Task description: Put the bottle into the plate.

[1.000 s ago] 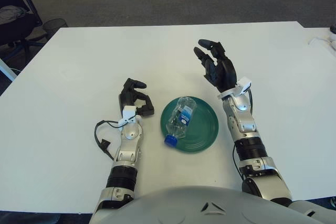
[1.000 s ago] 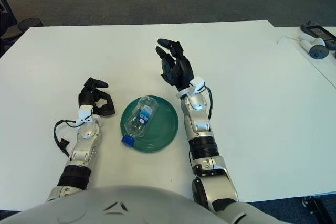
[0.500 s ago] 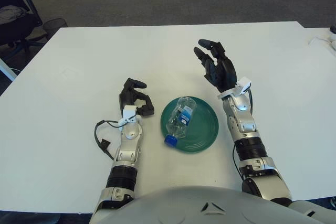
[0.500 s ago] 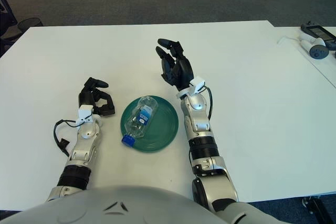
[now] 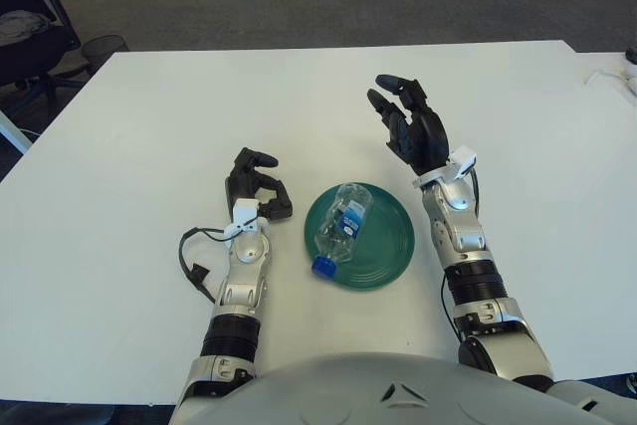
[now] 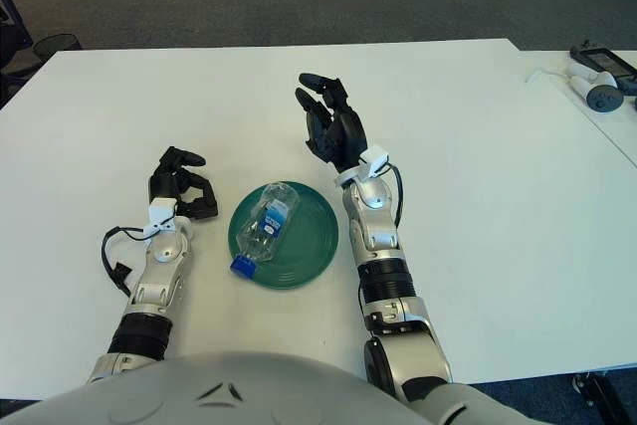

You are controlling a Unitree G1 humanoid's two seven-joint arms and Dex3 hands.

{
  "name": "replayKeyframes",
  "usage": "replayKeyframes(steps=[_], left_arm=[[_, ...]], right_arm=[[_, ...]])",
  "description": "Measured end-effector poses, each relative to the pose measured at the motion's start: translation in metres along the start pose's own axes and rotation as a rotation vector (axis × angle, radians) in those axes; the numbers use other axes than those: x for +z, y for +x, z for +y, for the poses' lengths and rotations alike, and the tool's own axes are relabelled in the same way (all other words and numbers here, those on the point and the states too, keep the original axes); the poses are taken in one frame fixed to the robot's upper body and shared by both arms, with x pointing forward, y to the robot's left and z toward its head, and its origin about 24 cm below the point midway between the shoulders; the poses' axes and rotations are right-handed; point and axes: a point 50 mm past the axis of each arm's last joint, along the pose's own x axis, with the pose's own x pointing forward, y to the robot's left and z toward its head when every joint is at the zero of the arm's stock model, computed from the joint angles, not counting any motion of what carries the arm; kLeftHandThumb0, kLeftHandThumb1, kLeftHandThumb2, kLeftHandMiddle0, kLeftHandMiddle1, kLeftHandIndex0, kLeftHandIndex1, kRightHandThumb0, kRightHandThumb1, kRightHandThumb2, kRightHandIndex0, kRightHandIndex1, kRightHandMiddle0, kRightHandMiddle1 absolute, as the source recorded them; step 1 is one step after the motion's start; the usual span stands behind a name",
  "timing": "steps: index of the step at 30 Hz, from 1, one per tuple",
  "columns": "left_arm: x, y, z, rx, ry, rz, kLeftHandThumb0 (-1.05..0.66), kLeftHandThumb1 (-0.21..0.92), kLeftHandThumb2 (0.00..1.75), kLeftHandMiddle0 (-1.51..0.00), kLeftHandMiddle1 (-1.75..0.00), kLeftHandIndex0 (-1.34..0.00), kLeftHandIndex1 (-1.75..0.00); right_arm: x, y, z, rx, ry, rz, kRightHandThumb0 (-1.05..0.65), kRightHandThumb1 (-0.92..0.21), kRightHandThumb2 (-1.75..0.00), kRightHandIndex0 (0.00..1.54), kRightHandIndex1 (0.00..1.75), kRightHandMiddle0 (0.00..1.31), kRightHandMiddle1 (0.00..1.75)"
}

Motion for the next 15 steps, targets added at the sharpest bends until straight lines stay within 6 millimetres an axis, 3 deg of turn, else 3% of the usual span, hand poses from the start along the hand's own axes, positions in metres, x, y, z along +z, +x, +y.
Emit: replayKeyframes(steps=[15], left_arm=[[-0.0004,0.0001,0.0006,0.004,-0.011,-0.003,0.00,-0.04,1.72,-0.86,-1.74,-0.66,-1.75]], right_arm=[[0.0001,-0.0001,-0.0007,0.000,-0.002,0.000,-0.53,-0.92,-0.65,0.36,0.01,0.00,0.92]])
